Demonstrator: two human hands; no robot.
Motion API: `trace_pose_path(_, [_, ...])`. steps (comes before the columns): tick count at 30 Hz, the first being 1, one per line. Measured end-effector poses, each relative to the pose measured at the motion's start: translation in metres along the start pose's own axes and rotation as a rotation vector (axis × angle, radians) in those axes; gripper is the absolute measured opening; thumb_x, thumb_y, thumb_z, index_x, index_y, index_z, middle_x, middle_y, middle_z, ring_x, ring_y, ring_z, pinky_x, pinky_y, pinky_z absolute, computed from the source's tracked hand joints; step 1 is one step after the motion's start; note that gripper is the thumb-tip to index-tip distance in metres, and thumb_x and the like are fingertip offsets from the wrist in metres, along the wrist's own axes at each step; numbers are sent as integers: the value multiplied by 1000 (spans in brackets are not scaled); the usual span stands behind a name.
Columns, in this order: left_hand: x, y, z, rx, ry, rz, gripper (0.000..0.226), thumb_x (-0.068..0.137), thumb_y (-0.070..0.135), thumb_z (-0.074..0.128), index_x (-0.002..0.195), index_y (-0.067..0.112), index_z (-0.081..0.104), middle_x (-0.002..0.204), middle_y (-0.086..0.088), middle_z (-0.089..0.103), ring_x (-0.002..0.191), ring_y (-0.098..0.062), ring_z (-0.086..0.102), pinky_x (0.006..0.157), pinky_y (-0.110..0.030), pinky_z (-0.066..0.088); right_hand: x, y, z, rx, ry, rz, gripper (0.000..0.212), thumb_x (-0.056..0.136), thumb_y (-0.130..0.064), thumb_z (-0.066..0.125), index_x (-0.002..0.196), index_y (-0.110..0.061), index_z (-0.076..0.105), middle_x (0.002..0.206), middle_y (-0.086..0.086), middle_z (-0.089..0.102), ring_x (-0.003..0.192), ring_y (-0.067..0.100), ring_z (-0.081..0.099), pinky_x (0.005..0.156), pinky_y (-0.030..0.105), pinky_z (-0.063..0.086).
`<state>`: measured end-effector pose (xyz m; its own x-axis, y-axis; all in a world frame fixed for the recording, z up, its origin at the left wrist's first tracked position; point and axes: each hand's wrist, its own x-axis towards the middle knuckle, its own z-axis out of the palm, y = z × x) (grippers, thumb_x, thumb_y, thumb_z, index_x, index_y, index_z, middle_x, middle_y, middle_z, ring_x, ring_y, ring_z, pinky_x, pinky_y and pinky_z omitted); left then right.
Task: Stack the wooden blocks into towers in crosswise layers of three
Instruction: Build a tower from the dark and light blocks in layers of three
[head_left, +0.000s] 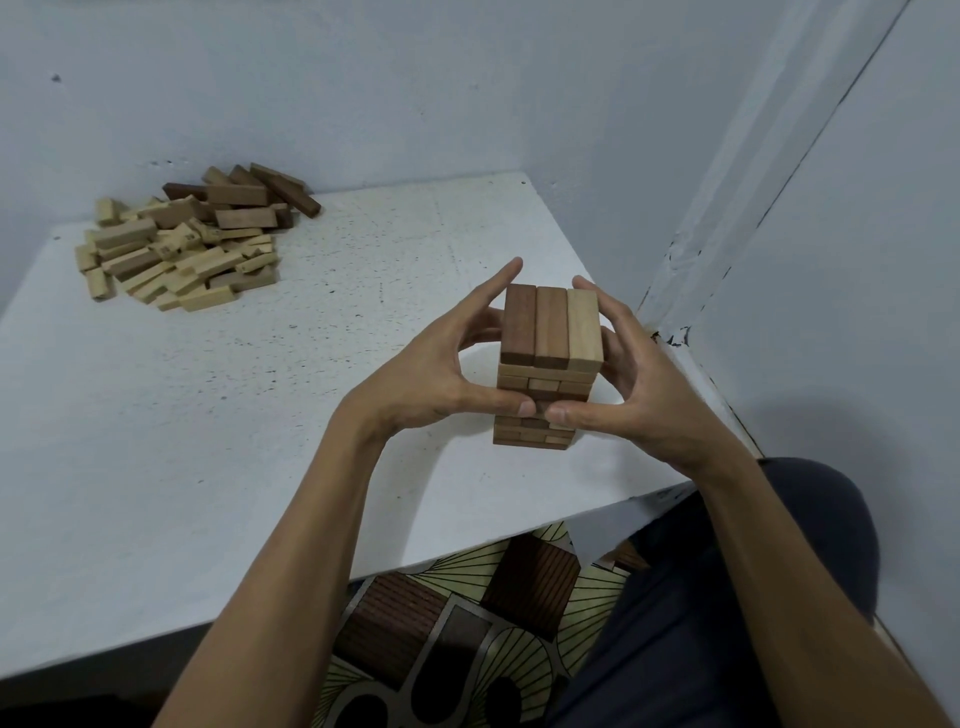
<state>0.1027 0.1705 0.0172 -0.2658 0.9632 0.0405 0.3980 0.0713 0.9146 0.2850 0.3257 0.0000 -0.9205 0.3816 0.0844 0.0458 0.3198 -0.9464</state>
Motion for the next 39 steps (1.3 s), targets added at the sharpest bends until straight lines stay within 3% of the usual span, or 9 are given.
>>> trace_pose_path(4, [-2, -5, 2, 13, 2, -17, 115, 71, 15, 88, 157, 37, 15, 143, 8, 52, 134, -4, 46, 118, -37, 32, 0, 2, 1, -13, -10, 6, 106, 73, -17, 85, 155, -33, 20, 140, -8, 53, 133, 11, 48, 115, 46, 36])
trace_pose_path(10, [-4, -11, 6, 10, 0, -34, 113, 72, 9, 87, 157, 36, 17, 142, 9, 53, 134, -5, 46, 116, -42, 35, 0, 7, 1, -67, -3, 20, 105, 71, -21, 86, 154, -30, 23, 137, -18, 53, 132, 6, 47, 113, 42, 38])
trace_pose_path(19, [-4, -15, 6, 9, 2, -49, 113, 72, 15, 88, 156, 38, 17, 142, 9, 52, 135, -6, 45, 115, -46, 35, 0, 13, 2, -104, -3, 39, 101, 67, -30, 85, 150, -38, 26, 125, -40, 52, 128, -6, 47, 106, 22, 37])
trace_pose_path(27, [-5, -15, 6, 6, 5, -55, 111, 72, 15, 88, 156, 37, 20, 141, 9, 54, 134, -6, 46, 115, -46, 36, -1, 9, 2, -116, 11, 65, 102, 62, -46, 84, 146, -45, 27, 125, -41, 51, 127, -6, 47, 112, 32, 36])
trace_pose_path(31, [-5, -20, 7, 25, -7, -61, 109, 71, 13, 89, 156, 33, 23, 138, 6, 56, 133, -7, 47, 115, -45, 36, -3, 10, 3, -128, -5, 75, 107, 65, -37, 90, 151, -38, 26, 135, -26, 52, 132, 1, 46, 112, 41, 39])
trace_pose_path(33, [-6, -22, 8, 29, -7, -67, 109, 70, 12, 89, 156, 31, 24, 137, 5, 56, 132, -7, 48, 115, -44, 36, -3, 12, 3, -143, -23, 82, 107, 66, -35, 91, 151, -38, 25, 136, -24, 51, 130, -4, 44, 109, 32, 41])
trace_pose_path(36, [-6, -23, 10, 32, -13, -70, 107, 70, 11, 89, 155, 29, 26, 135, 6, 57, 131, -6, 48, 115, -43, 36, -4, 16, 4, -172, -33, 89, 106, 65, -33, 89, 150, -36, 25, 129, -30, 48, 121, -17, 43, 94, 4, 38])
trace_pose_path(39, [-6, -24, 11, 41, -11, -75, 105, 70, 12, 89, 154, 28, 28, 135, 9, 58, 130, -4, 49, 114, -44, 37, -5, 18, 5, -191, -30, 91, 104, 68, -27, 90, 150, -32, 26, 129, -27, 50, 121, -14, 45, 91, 0, 38])
